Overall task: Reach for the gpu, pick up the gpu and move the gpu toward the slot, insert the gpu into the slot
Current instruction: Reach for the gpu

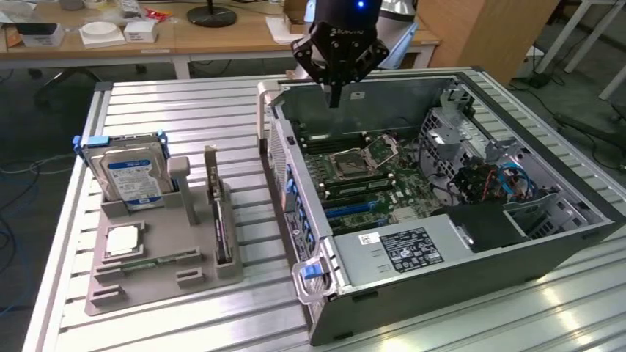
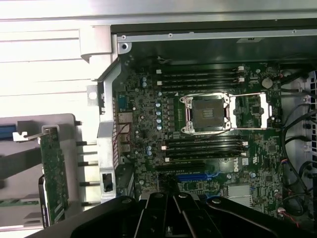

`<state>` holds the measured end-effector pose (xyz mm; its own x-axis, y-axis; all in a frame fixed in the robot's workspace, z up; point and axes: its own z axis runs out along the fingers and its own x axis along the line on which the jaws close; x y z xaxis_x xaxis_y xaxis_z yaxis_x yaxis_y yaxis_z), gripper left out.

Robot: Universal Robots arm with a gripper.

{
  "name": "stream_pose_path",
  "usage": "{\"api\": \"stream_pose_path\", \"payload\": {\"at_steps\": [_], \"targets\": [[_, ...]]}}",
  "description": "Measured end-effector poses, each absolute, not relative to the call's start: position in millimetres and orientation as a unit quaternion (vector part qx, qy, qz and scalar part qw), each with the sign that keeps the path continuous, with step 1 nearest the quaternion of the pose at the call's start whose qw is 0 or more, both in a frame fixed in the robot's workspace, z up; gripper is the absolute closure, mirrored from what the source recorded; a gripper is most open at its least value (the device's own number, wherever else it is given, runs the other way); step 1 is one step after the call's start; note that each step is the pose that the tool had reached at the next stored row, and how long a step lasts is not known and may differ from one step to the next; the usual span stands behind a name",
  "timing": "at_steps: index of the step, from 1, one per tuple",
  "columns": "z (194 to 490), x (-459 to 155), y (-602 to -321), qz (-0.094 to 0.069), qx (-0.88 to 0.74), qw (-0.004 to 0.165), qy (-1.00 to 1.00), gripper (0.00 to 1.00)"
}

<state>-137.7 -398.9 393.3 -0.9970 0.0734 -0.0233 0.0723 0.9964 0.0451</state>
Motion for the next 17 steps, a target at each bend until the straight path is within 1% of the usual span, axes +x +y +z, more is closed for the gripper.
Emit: {"api": "stream_pose_path", "payload": {"at_steps": [17], "targets": [[393, -165, -399, 0.022, 0.036, 0.012, 0.999, 0.9]]}}
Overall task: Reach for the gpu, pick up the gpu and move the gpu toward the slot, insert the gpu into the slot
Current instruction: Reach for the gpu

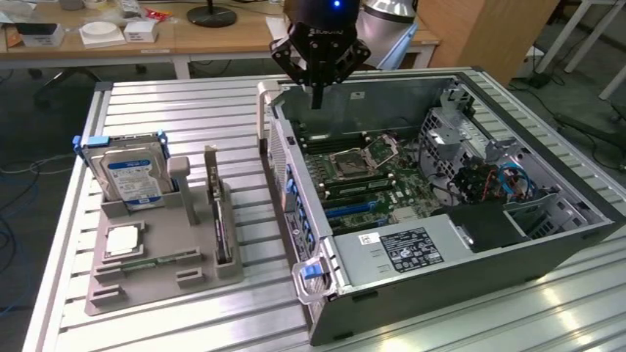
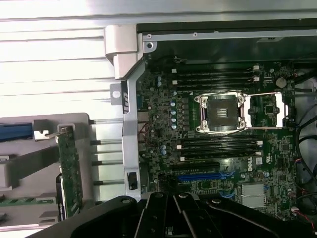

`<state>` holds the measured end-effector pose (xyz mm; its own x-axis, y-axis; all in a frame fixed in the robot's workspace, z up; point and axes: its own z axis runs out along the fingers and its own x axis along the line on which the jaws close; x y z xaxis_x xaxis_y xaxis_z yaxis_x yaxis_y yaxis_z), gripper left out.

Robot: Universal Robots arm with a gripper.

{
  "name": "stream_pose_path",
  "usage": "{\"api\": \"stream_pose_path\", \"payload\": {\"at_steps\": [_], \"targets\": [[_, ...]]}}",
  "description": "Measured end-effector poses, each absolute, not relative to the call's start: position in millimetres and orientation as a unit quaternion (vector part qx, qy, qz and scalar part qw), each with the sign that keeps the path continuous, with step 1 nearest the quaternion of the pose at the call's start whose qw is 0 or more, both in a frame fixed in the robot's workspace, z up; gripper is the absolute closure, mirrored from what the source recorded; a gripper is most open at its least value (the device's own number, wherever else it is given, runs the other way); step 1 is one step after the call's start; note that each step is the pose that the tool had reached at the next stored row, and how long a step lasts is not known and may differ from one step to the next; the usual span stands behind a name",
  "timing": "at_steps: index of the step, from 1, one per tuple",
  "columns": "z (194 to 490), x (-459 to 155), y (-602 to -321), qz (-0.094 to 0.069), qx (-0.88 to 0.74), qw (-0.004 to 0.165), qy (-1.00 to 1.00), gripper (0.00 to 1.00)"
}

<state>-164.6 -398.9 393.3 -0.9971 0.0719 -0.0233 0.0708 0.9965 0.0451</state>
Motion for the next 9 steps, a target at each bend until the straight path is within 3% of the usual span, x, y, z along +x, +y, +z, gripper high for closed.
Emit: {"api": "stream_pose_path", "payload": {"at_steps": [9], "targets": [[393, -177, -399, 0.022, 0.035, 0.012, 0.999, 0.9]]}}
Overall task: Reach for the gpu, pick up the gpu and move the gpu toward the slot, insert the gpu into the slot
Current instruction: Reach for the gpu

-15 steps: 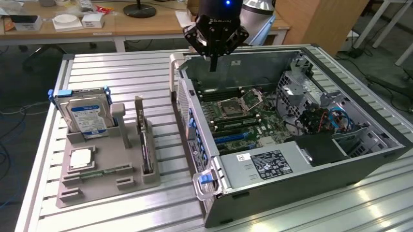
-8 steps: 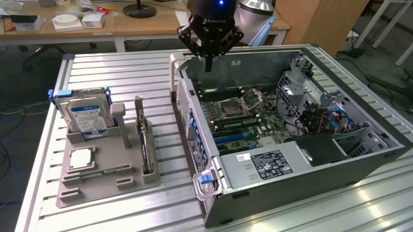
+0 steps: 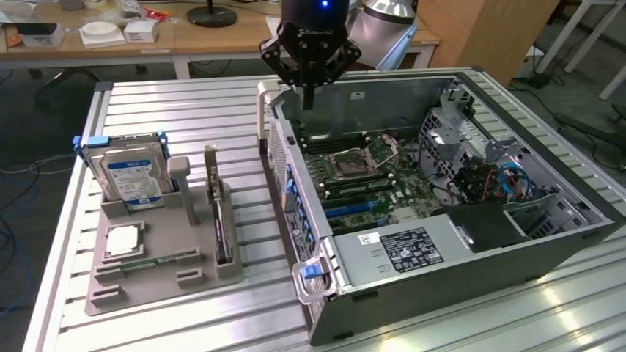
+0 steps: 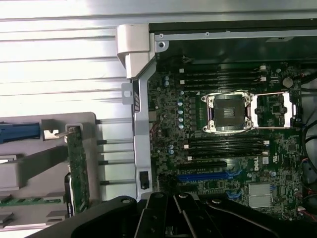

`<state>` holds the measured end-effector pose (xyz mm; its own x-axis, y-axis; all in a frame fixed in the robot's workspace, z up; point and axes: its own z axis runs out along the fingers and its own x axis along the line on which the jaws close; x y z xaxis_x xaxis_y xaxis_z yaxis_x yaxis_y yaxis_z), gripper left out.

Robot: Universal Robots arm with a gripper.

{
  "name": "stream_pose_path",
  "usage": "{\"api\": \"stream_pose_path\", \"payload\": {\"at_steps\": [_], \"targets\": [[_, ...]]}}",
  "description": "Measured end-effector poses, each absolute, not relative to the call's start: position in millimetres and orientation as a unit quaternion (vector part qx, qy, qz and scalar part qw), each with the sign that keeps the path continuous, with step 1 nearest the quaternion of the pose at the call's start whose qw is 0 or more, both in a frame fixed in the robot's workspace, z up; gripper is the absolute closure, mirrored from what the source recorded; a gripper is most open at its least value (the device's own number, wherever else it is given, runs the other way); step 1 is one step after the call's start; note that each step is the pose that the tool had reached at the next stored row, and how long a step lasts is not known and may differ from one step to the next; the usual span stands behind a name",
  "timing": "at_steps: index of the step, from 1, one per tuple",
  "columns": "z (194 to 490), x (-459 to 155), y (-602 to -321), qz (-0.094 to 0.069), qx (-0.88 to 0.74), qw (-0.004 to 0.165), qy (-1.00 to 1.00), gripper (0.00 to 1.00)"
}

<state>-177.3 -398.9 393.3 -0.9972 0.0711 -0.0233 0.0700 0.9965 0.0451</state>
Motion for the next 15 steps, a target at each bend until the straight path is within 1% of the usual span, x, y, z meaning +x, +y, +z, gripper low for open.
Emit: {"api": "stream_pose_path", "payload": {"at_steps": [15], "targets": [[393, -198, -399, 0.022, 0.035, 0.012, 0.999, 0.9]]}}
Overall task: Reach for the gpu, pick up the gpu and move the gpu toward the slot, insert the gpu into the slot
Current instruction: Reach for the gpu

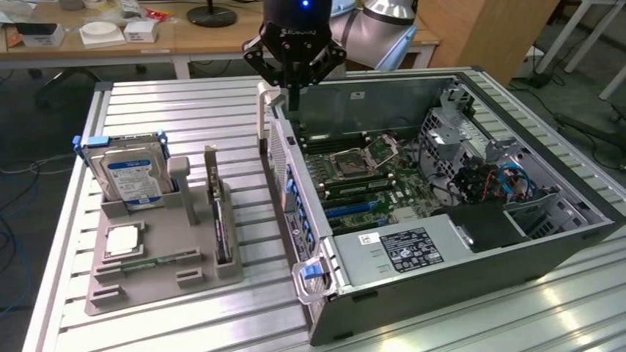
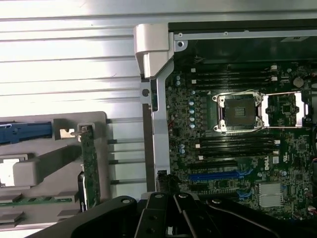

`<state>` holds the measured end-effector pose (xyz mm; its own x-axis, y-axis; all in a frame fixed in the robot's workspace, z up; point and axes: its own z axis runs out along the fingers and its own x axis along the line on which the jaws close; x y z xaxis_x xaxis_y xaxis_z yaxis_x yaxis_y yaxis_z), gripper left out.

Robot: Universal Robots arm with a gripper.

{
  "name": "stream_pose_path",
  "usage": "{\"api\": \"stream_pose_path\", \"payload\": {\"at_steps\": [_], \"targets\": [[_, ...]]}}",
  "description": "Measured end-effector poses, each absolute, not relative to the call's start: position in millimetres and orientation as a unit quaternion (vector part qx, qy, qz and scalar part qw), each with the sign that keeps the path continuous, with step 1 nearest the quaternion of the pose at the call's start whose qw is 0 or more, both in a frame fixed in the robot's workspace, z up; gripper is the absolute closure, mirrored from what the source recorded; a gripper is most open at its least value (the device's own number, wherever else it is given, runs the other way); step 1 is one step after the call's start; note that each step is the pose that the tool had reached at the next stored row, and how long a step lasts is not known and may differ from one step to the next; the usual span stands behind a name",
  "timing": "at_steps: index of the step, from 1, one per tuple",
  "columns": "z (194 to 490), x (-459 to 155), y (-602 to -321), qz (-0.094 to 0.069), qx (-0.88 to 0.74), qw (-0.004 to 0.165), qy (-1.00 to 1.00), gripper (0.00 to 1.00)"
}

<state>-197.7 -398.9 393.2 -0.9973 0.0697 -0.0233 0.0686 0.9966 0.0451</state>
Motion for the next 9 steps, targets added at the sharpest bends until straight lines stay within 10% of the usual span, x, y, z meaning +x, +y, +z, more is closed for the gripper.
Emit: {"api": "stream_pose_path", "payload": {"at_steps": [9], "targets": [[393, -209, -399, 0.022, 0.034, 0.012, 0.999, 0.9]]}}
